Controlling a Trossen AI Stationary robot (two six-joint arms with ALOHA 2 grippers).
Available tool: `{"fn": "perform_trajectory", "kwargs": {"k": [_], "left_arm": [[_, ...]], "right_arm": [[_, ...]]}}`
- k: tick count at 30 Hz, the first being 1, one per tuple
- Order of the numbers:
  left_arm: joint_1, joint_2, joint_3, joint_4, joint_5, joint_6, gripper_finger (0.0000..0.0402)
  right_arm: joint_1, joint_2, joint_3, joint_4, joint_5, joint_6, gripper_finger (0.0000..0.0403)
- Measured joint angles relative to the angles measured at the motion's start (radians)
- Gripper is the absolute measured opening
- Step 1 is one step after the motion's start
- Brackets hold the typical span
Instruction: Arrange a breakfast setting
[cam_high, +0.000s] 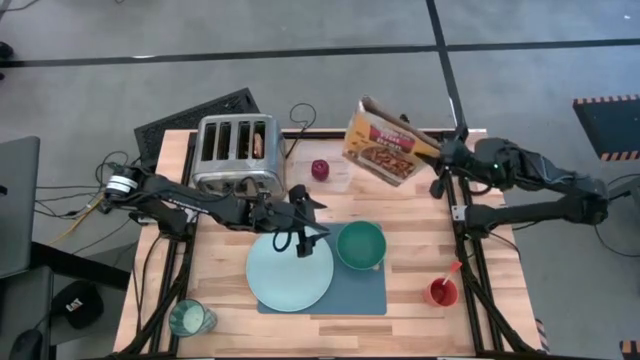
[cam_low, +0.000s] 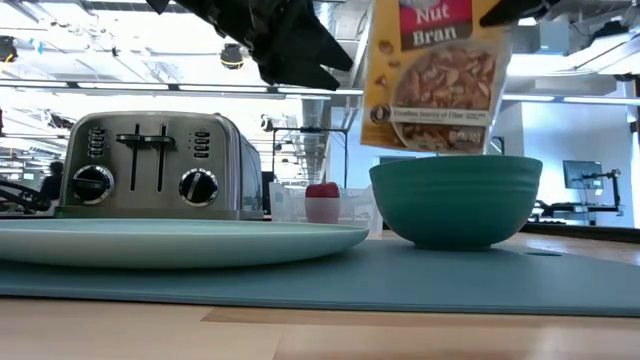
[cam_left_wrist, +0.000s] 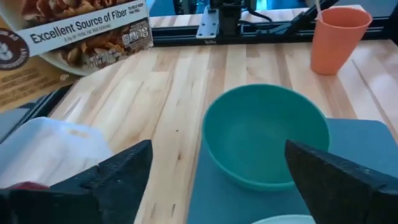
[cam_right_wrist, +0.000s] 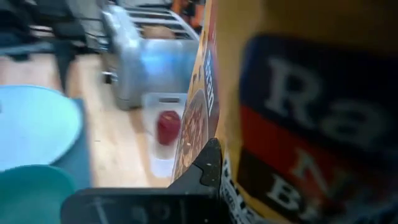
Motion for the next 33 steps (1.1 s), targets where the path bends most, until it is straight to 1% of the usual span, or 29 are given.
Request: {"fn": "perform_trajectory", "kwargs": {"k": [2, 6, 11, 15, 18, 21, 23, 26, 29, 33], "left_arm": [[0.0, 0.003, 0.0, -0.002, 0.012, 0.001, 0.036], [0.0, 0.002, 0.0, 0.012, 0.048, -0.01, 0.0357], [-0.006, 0.002, 0.0, 0.041, 0.148, -0.024, 0.0355], [-0.023, -0.013, -0.048, 0.084, 0.154, -0.024, 0.0355], [-0.032, -0.056, -0.132, 0.207, 0.131, -0.037, 0.0355], [-0.035, -0.114, -0.254, 0.357, 0.103, -0.079, 0.0355], [-0.035, -0.158, -0.334, 0.448, 0.075, -0.111, 0.0355], [-0.034, -0.206, -0.424, 0.596, 0.027, -0.149, 0.0355], [-0.034, -0.223, -0.467, 0.704, 0.004, -0.147, 0.0355], [-0.034, -0.228, -0.467, 0.779, 0.0, -0.104, 0.0355]], "right_arm": [[0.039, 0.001, 0.001, 0.011, 0.0, 0.009, 0.0023], [0.108, 0.001, 0.002, 0.067, 0.0, 0.01, 0.0023], [0.178, 0.001, 0.003, 0.132, 0.0, 0.01, 0.0023], [0.228, 0.001, 0.003, 0.184, 0.0, 0.009, 0.0023], [0.268, 0.001, 0.003, 0.213, 0.0, 0.009, 0.0023], [0.301, 0.003, 0.003, 0.259, 0.0, 0.003, 0.0023], [0.321, 0.009, 0.003, 0.284, -0.001, -0.005, 0.0023], [0.348, 0.027, 0.003, 0.337, -0.004, -0.04, 0.0023], [0.369, 0.06, 0.003, 0.389, -0.02, -0.053, 0.0023], [0.377, 0.127, 0.003, 0.471, -0.053, -0.068, 0.0023]]}}
